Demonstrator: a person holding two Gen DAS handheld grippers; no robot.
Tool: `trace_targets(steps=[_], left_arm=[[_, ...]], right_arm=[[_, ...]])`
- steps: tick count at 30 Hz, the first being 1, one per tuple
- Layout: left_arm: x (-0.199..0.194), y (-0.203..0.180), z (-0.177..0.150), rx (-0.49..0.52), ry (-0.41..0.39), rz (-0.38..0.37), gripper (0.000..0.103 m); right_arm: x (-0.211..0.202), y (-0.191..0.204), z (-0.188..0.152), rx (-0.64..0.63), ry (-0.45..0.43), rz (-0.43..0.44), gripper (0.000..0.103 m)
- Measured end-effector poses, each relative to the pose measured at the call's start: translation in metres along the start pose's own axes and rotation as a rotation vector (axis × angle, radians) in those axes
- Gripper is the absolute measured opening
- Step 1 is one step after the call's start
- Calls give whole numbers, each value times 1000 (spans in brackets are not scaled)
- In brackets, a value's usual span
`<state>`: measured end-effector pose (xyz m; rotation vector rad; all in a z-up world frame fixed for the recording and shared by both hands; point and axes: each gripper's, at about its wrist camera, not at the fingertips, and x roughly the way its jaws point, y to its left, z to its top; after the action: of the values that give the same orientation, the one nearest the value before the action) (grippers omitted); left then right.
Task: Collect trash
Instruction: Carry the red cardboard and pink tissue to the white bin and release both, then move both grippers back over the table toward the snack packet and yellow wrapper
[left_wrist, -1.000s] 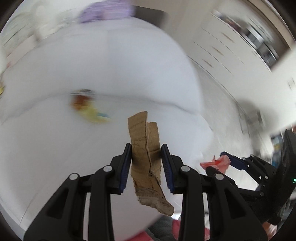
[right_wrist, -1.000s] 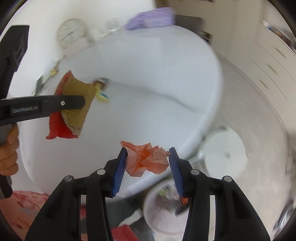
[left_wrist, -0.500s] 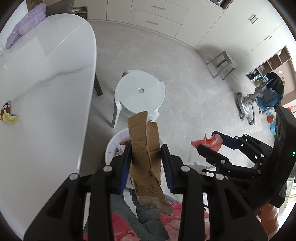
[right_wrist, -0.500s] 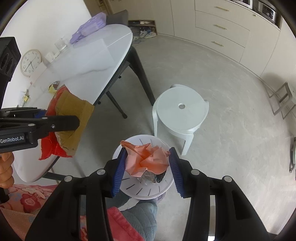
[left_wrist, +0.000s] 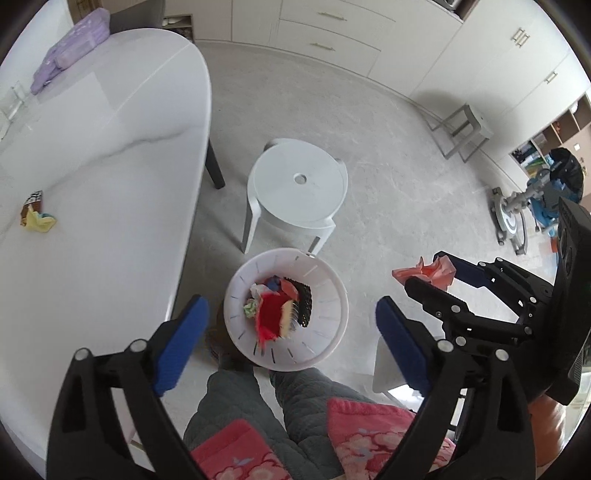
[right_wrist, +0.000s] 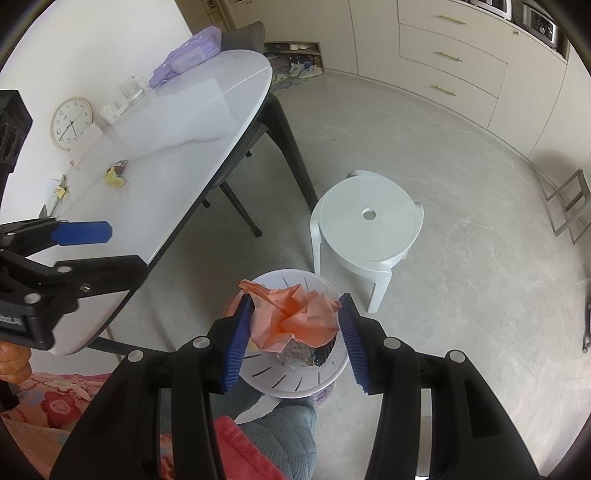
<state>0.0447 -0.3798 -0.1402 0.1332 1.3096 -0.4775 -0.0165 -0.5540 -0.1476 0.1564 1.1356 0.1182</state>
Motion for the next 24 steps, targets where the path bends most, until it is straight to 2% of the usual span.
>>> trace_targets(steps=[6,7,8,10,15,24], left_arm=[[-11,19,3,-66,-40,6,91],[-13,25,4,-82,-47,9,91],[-14,26,5,-92,-51,11,91],[-16,32,6,-113,-56,11,91],[-20,48,7,-146,-66,13,91],[-25,83,9,-215,-72,24,91]], right_arm=[[10,16,3,-40,33,35,51],[15,22,3,-55,52,51,62],[18,27,4,-65,70,62,83],[25,37,4,-84,93,40,99],[41,48,7,-86,129,-15,100],[51,58,28,-70,133,-39,100]])
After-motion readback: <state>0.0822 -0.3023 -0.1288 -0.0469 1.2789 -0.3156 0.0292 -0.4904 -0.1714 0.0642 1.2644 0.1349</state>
